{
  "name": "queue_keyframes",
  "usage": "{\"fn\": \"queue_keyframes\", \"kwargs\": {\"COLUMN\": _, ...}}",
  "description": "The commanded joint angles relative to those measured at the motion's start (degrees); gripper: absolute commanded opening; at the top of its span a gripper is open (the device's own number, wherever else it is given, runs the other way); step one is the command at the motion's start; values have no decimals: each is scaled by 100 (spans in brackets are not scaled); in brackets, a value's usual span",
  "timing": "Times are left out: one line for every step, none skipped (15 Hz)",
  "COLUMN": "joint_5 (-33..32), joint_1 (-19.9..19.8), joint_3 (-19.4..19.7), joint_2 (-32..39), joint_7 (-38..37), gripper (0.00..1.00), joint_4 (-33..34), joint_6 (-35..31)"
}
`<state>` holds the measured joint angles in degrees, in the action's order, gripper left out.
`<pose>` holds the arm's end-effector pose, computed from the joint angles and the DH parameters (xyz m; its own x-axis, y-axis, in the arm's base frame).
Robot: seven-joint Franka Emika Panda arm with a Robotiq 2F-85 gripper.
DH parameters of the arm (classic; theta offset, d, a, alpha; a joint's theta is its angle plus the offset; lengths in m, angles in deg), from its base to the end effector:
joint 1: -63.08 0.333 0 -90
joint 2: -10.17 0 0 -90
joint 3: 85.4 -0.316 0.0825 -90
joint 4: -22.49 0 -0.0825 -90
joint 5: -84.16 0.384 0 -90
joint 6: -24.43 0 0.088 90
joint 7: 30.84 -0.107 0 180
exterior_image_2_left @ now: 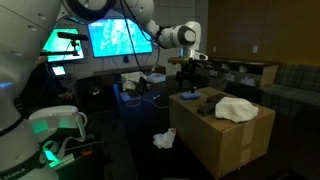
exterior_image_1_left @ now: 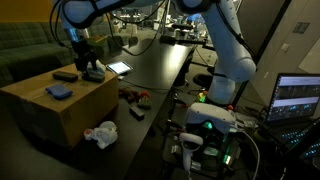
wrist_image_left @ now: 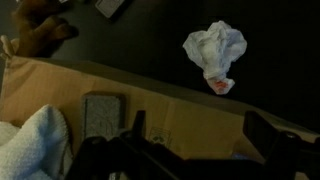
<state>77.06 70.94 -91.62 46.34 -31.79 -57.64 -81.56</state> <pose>0.6860 0.1476 0.3241 0.9530 0.2476 -0.1748 0.2598 -0.9644 0.0502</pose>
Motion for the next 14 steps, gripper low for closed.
{"fn": "queue_keyframes", "kwargs": {"joint_5": 111, "joint_1": 13, "joint_3": 59, "joint_2": -572, "joint_7": -110, "gripper": 100, "joint_4": -1040, "joint_6": -901}}
{"fn": "queue_keyframes", "kwargs": {"joint_5": 127, "joint_1": 27, "joint_3": 64, "joint_2": -594, "joint_7": -186, "gripper": 100, "joint_4": -1144, "joint_6": -1179}}
{"fn": "queue_keyframes", "kwargs": {"joint_5": 207, "joint_1": 20, "joint_3": 36, "joint_2": -560, "joint_7": -233, "gripper": 100, "joint_4": -1193, "joint_6": -1492}}
{"fn": "queue_keyframes", "kwargs": {"joint_5": 269, "joint_1": 31, "joint_3": 32, "joint_2": -542, "joint_7": -324, "gripper": 100, "joint_4": -1275, "joint_6": -1838}}
{"fn": "queue_keyframes", "kwargs": {"joint_5": 354, "joint_1": 51, "joint_3": 18, "joint_2": -478, "joint_7": -390, "gripper": 100, "joint_4": -1313, "joint_6": -2178}}
{"fn": "queue_keyframes", "kwargs": {"joint_5": 405, "joint_1": 118, "joint_3": 3, "joint_2": -472, "joint_7": -509, "gripper": 100, "joint_4": -1408, "joint_6": -2492}}
{"fn": "queue_keyframes", "kwargs": {"joint_5": 396, "joint_1": 273, "joint_3": -12, "joint_2": -529, "joint_7": -743, "gripper": 100, "joint_4": -1577, "joint_6": -2813}}
{"fn": "queue_keyframes", "kwargs": {"joint_5": 398, "joint_1": 356, "joint_3": -4, "joint_2": -513, "joint_7": -898, "gripper": 100, "joint_4": -1651, "joint_6": -3139}}
{"fn": "queue_keyframes", "kwargs": {"joint_5": 337, "joint_1": 479, "joint_3": 42, "joint_2": -509, "joint_7": -1119, "gripper": 100, "joint_4": -1736, "joint_6": -3474}}
{"fn": "queue_keyframes", "kwargs": {"joint_5": 268, "joint_1": 620, "joint_3": 92, "joint_2": -461, "joint_7": -1324, "gripper": 100, "joint_4": -1770, "joint_6": -3760}}
{"fn": "queue_keyframes", "kwargs": {"joint_5": 203, "joint_1": 780, "joint_3": 161, "joint_2": -399, "joint_7": -1556, "gripper": 100, "joint_4": -1774, "joint_6": -4012}}
{"fn": "queue_keyframes", "kwargs": {"joint_5": 167, "joint_1": 916, "joint_3": 222, "joint_2": -385, "joint_7": -1747, "gripper": 100, "joint_4": -1808, "joint_6": -4226}}
{"fn": "queue_keyframes", "kwargs": {"joint_5": 92, "joint_1": 1070, "joint_3": 321, "joint_2": -365, "joint_7": -1957, "gripper": 100, "joint_4": -1860, "joint_6": -4448}}
{"fn": "queue_keyframes", "kwargs": {"joint_5": -52, "joint_1": 1269, "joint_3": 480, "joint_2": -287, "joint_7": -2213, "gripper": 100, "joint_4": -1852, "joint_6": -4672}}
